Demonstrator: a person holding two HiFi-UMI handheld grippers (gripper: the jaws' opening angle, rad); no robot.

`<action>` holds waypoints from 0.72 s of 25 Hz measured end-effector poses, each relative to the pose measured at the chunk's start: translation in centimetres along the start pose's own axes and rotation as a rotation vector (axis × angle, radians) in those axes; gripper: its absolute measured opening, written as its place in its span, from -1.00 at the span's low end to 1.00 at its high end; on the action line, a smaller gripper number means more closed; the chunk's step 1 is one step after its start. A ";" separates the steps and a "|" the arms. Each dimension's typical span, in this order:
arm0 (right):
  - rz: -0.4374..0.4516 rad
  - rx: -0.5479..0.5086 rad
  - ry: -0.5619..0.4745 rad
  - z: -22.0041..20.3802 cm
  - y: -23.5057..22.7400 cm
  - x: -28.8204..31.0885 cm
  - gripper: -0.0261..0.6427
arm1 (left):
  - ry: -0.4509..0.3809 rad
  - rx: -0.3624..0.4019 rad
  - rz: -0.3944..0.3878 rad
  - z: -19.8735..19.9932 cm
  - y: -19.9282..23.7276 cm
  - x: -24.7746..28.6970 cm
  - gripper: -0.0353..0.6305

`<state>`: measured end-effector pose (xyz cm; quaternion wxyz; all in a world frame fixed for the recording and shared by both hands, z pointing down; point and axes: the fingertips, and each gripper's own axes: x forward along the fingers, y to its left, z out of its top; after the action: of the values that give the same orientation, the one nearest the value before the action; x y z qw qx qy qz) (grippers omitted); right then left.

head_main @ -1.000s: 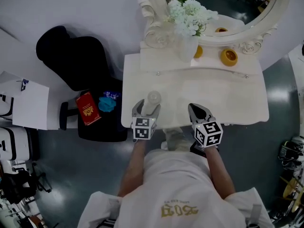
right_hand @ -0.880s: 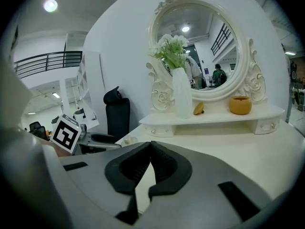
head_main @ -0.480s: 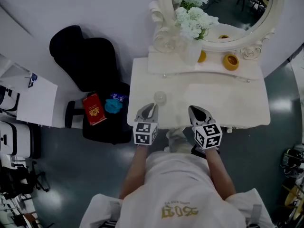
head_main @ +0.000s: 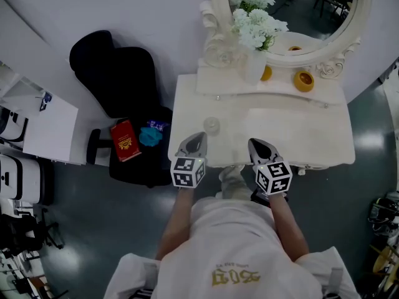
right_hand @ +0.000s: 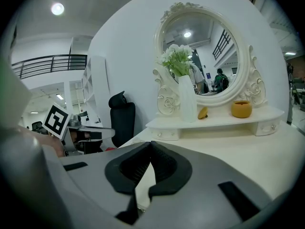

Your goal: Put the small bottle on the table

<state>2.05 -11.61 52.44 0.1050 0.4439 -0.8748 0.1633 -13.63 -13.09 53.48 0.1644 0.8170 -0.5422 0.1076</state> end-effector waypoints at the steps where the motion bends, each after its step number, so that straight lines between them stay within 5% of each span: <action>1: 0.000 -0.001 0.000 0.0 0.0 -0.1 -0.88 | 0.003 -0.006 0.005 -0.2 0.1 0.0 -0.85; 18: 0.006 -0.024 0.014 0.0 0.3 0.2 -0.89 | 0.037 0.058 0.008 -0.8 0.0 0.5 -0.85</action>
<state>1.68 -11.65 52.45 0.1158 0.4389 -0.8772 0.1564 -13.43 -13.16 54.37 0.1503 0.8172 -0.5389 0.1387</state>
